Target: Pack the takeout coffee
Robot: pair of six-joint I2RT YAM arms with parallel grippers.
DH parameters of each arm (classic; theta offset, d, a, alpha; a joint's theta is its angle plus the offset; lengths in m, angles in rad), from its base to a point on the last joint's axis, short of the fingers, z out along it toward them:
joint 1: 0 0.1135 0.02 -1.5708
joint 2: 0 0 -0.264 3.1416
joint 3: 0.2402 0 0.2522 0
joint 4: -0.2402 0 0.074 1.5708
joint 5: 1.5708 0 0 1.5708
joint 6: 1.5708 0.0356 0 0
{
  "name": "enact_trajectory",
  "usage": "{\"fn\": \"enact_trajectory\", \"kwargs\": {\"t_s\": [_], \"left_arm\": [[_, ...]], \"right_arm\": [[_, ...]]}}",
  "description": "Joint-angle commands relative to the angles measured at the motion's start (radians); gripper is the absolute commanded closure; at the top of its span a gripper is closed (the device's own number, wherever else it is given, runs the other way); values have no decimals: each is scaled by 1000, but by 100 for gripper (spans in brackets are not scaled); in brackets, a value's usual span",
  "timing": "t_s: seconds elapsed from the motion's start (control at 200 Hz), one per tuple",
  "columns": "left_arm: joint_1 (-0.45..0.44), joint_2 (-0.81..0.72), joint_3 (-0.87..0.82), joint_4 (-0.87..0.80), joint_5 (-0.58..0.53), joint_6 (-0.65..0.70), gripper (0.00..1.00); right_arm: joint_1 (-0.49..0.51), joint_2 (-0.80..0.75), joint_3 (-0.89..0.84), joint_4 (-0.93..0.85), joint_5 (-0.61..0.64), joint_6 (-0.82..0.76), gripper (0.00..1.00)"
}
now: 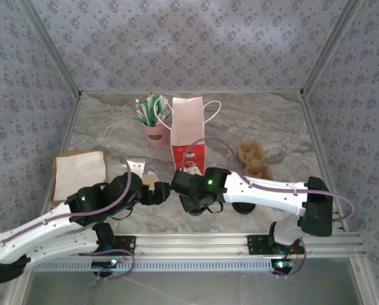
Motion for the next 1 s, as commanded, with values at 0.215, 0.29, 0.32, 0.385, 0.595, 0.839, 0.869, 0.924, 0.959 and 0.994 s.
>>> {"fn": "enact_trajectory", "kwargs": {"t_s": [0.215, 0.29, 0.32, 0.385, 0.595, 0.839, 0.869, 0.924, 0.959, 0.994], "left_arm": [[7, -2, 6, 18, 12, -7, 0], [7, -2, 4, 16, 12, -8, 1], [7, -2, 5, 16, 12, -8, 1], [7, -3, 3, 18, 11, -8, 1], [7, -1, -2, 19, 14, -11, 0], [7, 0, -4, 19, 17, -11, 1], [7, 0, -4, 19, 17, -11, 1], [7, -1, -4, 19, 17, -11, 1], [7, 0, -5, 18, 17, -11, 1], [7, 0, -6, 19, 18, -11, 0]], "right_arm": [[-6, -11, -18, -28, 9, -4, 36], [-8, -10, -17, -30, 12, -5, 36], [-8, -9, -15, -30, 13, -6, 36], [-8, -10, -9, -33, 16, -8, 36], [-8, -19, 9, -49, 34, -8, 36], [-14, -21, 12, -59, 50, -8, 36], [-14, -21, 13, -58, 49, -6, 36], [-15, -22, 15, -60, 52, -7, 36], [-14, -21, 18, -61, 55, -7, 36], [-14, -24, 18, -62, 58, -5, 36]]}}
